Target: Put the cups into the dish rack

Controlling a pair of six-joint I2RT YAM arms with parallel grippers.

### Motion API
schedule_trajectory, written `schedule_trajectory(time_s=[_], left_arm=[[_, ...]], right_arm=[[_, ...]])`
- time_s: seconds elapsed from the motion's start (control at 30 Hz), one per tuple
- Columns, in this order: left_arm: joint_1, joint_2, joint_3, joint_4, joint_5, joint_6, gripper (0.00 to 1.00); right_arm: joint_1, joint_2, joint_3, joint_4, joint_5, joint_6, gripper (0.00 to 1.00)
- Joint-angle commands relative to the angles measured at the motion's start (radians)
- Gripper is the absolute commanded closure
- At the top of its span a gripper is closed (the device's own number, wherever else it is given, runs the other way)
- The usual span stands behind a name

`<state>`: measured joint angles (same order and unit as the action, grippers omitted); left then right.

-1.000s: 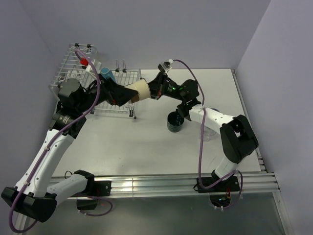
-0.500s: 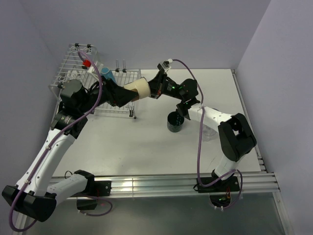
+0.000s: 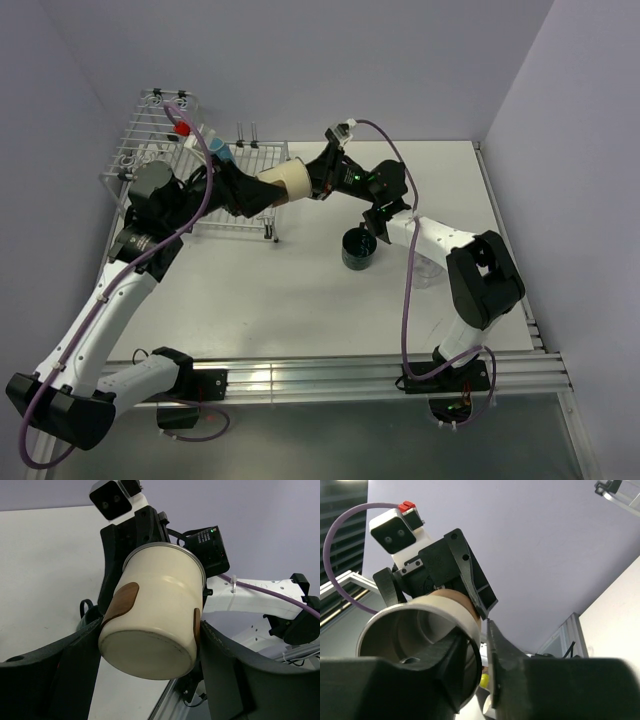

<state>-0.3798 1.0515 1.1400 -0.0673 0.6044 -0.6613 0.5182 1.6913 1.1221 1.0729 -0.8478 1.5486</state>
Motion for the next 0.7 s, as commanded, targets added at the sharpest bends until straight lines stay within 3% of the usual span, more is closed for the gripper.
schedule_trajectory(time_s=[0.0, 0.03, 0.17, 0.4, 0.67], left_arm=[[-0.013, -0.015, 0.038, 0.046, -0.011, -0.012, 1.00], [-0.013, -0.013, 0.047, 0.043, -0.024, -0.008, 1.00], [-0.011, 0.001, 0.113, 0.012, -0.041, 0.009, 1.00], [-0.011, 0.005, 0.168, -0.068, -0.115, 0.064, 1.00], [0.031, 0.071, 0.324, -0.179, -0.287, 0.118, 1.00]], right_arm=[[-0.012, -0.024, -0.005, 0.048, 0.033, -0.033, 0.63], [-0.015, -0.024, -0.010, 0.048, 0.035, -0.035, 0.57], [-0.029, -0.036, -0.022, 0.064, 0.035, -0.030, 0.51], [-0.105, -0.094, -0.096, 0.099, 0.049, 0.007, 0.50], [-0.286, -0.197, -0.268, 0.049, 0.101, -0.022, 0.50]])
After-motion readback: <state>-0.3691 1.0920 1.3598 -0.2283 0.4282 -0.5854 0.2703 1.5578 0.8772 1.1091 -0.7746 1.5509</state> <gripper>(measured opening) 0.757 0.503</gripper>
